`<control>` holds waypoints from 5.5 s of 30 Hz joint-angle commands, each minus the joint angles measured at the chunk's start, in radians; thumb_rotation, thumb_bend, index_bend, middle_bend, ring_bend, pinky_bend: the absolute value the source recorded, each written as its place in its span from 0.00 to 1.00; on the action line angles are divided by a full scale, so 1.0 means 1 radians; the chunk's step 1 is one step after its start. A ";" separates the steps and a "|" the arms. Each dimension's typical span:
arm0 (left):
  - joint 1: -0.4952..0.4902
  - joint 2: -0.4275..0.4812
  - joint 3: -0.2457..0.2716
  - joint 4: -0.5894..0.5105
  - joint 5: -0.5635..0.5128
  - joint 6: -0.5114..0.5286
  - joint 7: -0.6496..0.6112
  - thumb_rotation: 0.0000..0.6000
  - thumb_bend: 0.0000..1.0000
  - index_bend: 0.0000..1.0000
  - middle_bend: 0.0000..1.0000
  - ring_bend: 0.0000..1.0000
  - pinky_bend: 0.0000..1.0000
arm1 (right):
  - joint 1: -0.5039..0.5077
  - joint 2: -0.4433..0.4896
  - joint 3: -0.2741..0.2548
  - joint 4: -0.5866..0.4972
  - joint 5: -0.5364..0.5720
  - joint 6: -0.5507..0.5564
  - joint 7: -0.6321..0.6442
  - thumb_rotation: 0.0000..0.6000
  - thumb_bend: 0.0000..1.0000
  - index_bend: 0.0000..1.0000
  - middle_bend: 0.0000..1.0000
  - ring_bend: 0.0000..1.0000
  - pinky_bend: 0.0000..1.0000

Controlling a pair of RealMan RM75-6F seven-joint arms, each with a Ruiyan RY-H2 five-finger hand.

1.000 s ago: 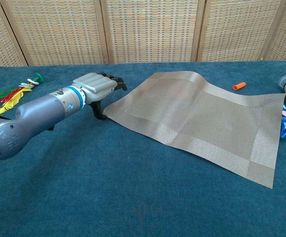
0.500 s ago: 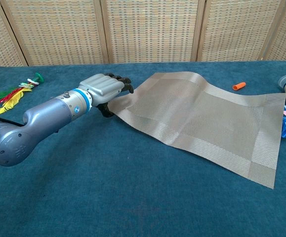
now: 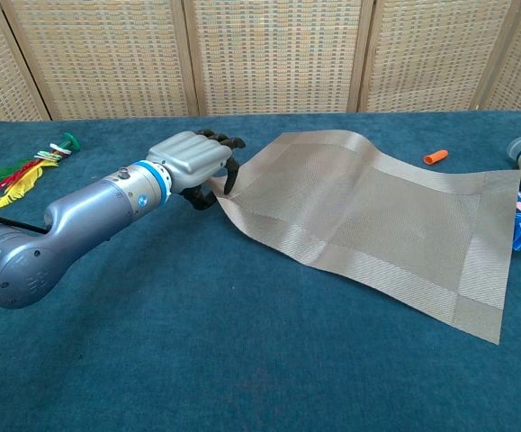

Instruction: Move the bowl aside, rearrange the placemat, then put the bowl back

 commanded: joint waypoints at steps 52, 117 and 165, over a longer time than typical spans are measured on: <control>0.391 0.634 0.324 -1.122 0.267 0.327 0.346 1.00 0.55 0.71 0.00 0.00 0.00 | -0.018 0.020 -0.029 -0.076 -0.072 0.059 -0.040 1.00 0.20 0.14 0.00 0.00 0.00; 0.764 0.899 0.341 -0.978 0.220 0.584 0.054 1.00 0.24 0.18 0.00 0.00 0.00 | -0.019 0.012 -0.060 -0.098 -0.114 0.054 -0.093 1.00 0.20 0.15 0.00 0.00 0.00; 0.728 0.538 0.222 -0.381 0.175 0.408 -0.191 1.00 0.48 0.67 0.00 0.00 0.00 | -0.021 0.002 -0.057 -0.084 -0.122 0.077 -0.073 1.00 0.20 0.16 0.00 0.00 0.00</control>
